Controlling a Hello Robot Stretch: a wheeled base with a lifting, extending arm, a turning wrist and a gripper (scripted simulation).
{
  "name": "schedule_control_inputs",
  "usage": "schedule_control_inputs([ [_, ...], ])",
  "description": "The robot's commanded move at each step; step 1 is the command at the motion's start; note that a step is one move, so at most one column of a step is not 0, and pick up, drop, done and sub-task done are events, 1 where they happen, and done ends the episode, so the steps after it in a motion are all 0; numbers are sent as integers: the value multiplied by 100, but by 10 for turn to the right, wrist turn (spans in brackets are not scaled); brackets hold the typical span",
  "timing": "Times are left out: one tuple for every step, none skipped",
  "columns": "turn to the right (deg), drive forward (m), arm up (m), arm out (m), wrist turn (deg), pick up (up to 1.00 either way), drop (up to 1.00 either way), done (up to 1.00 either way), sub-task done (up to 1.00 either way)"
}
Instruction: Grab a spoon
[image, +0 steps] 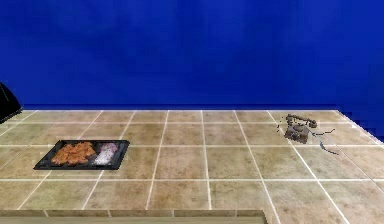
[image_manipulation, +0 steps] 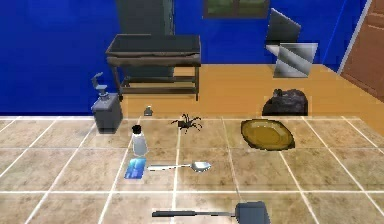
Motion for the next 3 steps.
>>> schedule_control_inputs([
  [0, 0, 50, 0, 0, 0, 0, 0, 0],
  [0, 0, 38, 0, 0, 0, 0, 0, 0],
  [0, 0, 0, 16, 0, 0, 0, 0, 0],
])
